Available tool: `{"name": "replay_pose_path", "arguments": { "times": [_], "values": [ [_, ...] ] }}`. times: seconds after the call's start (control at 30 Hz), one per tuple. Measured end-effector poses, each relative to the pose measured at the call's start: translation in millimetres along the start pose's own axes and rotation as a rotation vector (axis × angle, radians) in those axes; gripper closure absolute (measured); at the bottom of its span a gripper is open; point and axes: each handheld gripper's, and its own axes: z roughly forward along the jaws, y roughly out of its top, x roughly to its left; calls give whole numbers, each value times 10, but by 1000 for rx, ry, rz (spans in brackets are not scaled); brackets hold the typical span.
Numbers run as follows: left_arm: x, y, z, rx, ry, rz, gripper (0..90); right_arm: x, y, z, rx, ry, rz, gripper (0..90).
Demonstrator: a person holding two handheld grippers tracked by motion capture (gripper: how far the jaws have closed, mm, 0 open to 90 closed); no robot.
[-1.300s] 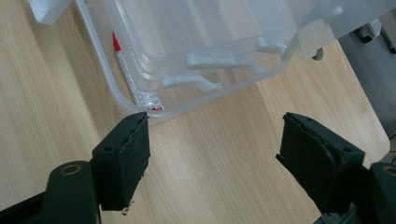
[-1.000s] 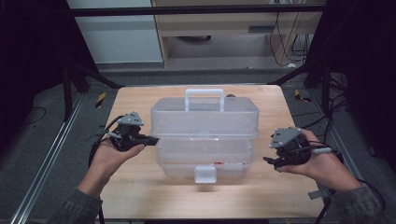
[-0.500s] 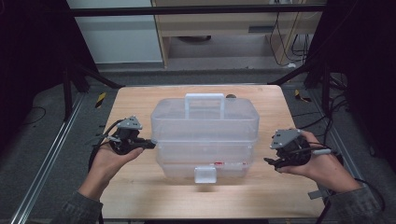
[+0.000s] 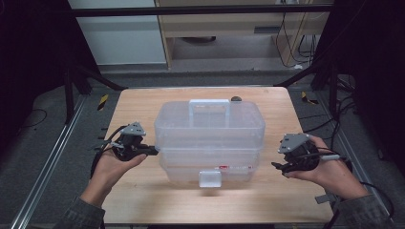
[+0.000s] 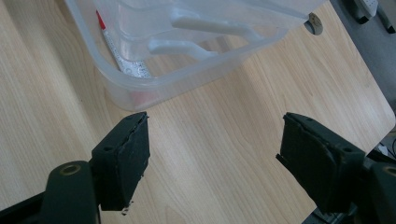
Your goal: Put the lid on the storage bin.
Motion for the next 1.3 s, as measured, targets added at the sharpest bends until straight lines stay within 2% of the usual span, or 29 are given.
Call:
{"name": "replay_pose_path", "arguments": {
  "times": [0.27, 0.4, 0.5, 0.63, 0.73, 0.77, 0.8, 0.83, 0.87, 0.9, 0.93, 1.07, 1.13, 1.23, 1.3],
  "values": [
    [47, -10, -7, 26, -1, 10, 895, -46, -26, 15, -1, -13, 16, 240],
    [119, -14, -15, 34, 11, 0, 895, -118, -51, 57, 16, -39, 49, 240],
    [228, -3, -43, 42, 55, -5, 895, -188, -73, 109, 31, -58, 67, 240],
    [435, 34, -42, 65, 171, 4, 895, -296, -101, 204, 50, -83, 106, 233],
    [605, 40, 40, 77, 229, -6, 897, -389, -135, 324, 59, -105, 148, 231],
    [663, 34, 83, 88, 249, -9, 897, -468, -174, 441, 63, -125, 192, 233],
    [721, 24, 133, 99, 272, -7, 897, -468, -174, 441, 63, -125, 192, 233],
    [793, 3, 206, 120, 306, -1, 897, -510, -200, 511, 64, -136, 223, 235],
    [837, -13, 251, 131, 323, 1, 896, -596, -263, 656, 64, -155, 287, 243],
    [894, -40, 307, 143, 348, 3, 896, -596, -263, 656, 64, -155, 287, 243],
    [952, -75, 363, 147, 357, -8, 896, -633, -299, 730, 54, -159, 321, 244],
    [1164, -244, 576, 120, 355, -89, 890, -735, -427, 1008, 27, -185, 427, 243],
    [1249, -340, 683, 105, 365, -129, 858, -761, -488, 1137, 7, -186, 490, 241],
    [1332, -488, 844, 104, 368, -181, 840, -782, -581, 1321, -14, -198, 567, 241],
    [1348, -577, 923, 80, 371, -209, 820, -789, -644, 1425, -27, -189, 622, 239]
  ]
}}
